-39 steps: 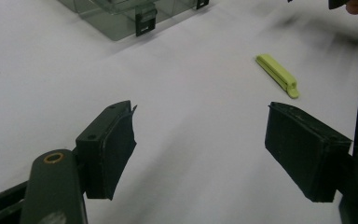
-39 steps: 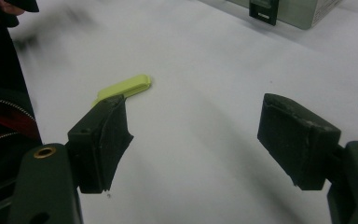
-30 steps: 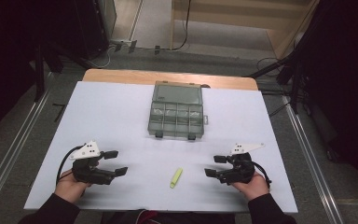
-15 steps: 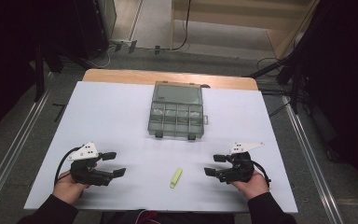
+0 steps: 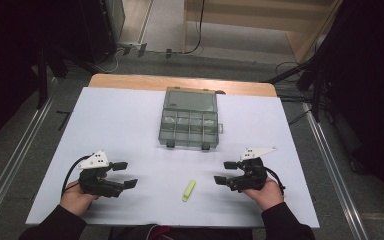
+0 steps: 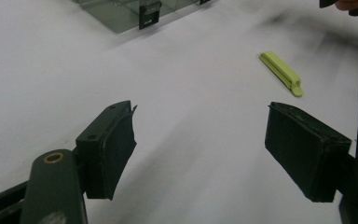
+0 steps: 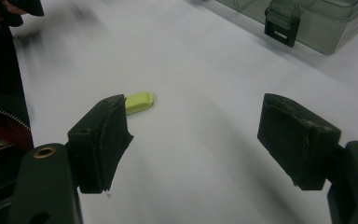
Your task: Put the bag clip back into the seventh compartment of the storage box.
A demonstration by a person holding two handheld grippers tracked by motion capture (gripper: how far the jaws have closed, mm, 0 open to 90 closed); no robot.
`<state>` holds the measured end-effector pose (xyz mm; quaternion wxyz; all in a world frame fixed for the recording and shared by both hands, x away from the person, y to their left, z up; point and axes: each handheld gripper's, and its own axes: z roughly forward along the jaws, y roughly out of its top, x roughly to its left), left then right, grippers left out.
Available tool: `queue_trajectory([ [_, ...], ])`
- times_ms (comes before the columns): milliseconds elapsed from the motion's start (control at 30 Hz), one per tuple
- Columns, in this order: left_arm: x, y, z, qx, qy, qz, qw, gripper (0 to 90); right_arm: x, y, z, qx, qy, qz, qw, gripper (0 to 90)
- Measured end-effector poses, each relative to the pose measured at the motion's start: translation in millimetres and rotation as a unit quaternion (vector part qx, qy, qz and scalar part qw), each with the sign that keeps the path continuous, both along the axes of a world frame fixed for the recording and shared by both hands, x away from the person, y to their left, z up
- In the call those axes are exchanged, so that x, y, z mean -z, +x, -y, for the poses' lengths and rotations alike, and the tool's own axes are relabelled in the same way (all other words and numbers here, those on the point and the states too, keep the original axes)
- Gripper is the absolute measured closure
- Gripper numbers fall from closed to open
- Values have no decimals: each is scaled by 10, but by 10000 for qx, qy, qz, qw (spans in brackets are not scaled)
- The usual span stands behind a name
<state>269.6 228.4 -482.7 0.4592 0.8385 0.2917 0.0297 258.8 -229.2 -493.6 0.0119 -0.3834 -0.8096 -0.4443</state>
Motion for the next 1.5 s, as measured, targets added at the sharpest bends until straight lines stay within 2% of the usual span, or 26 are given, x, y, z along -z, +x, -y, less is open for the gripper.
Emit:
queue_trajectory([
  [367,3,-1,-1,-28,81,8,10000,234,-30,90,-105,-137,-36,36,9999,249],
  [500,-1,3,-12,-45,33,8,10000,234,-36,111,-162,-197,-68,18,9998,249],
  [867,3,2,-5,-10,59,-21,10000,235,-43,165,-303,-349,-129,6,9993,249],
  [1000,6,2,-1,-8,57,-23,10000,234,-58,183,-361,-406,-230,-16,9989,249],
  [1167,7,6,0,5,51,-22,10000,234,-71,198,-433,-579,-367,-59,9976,249],
  [1233,5,3,-2,11,55,-14,10000,234,-94,201,-474,-725,-550,19,9958,249],
  [1333,4,3,-4,-1,52,-28,10000,234,-113,214,-488,-835,-527,19,9951,250],
  [1367,4,5,-4,-2,57,-28,10000,234,-140,233,-502,-997,-560,11,9934,249],
  [1400,4,5,-4,-2,57,-28,10000,234,-140,233,-502,-997,-560,11,9934,249],
  [1500,4,4,-5,0,58,-27,10000,234,-203,263,-558,-1308,-673,89,9891,250],
])
